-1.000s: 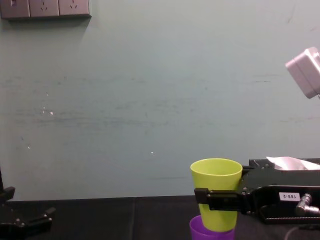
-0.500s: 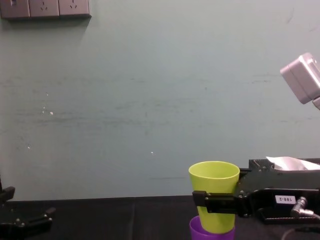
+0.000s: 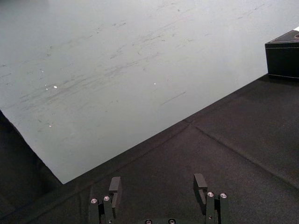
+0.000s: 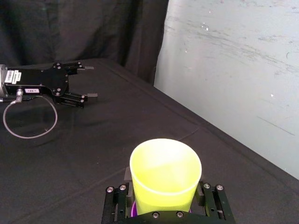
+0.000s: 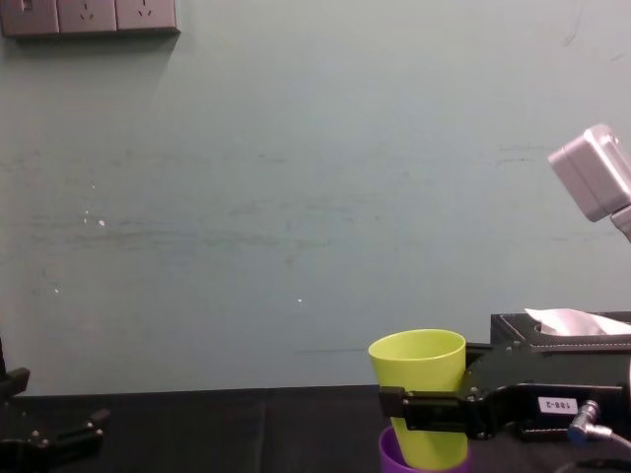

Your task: Stack the three plastic cups sequentially using one hand.

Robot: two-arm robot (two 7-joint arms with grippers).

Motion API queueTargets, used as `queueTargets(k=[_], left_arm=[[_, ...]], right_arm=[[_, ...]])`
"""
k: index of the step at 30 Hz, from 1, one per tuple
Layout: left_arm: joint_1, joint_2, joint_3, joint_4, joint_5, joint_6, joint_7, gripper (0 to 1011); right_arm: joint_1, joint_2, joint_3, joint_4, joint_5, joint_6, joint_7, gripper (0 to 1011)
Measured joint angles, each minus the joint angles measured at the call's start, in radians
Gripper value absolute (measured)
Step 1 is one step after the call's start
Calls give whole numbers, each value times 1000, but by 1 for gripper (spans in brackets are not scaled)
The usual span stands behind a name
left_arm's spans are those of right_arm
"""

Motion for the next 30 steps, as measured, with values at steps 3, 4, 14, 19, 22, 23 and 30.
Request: queueTargets(k=[3,4,14,19,22,23,30], left_arm=[[0,0,0,0,0,0,0,1010],[0,0,0,0,0,0,0,1010],[0,0,0,0,0,0,0,1010],[0,0,0,0,0,0,0,1010],[0,0,0,0,0,0,0,1010],[0,0,0,0,0,0,0,1010],[0,0,0,0,0,0,0,1010]], right_arm=[[4,-6,-2,15,0,-6,2,731],[4,-6,-2,15,0,-6,2,731],[11,-14,-6,37,1,-15,9,731],[11,-17,-6,47,1,-22,12,731],[12,-21,-7,60,3,-31,16,731],[12,-22,-7,62,3,-33,16,731],[12,-27,-8,74,5,-47,21,731]])
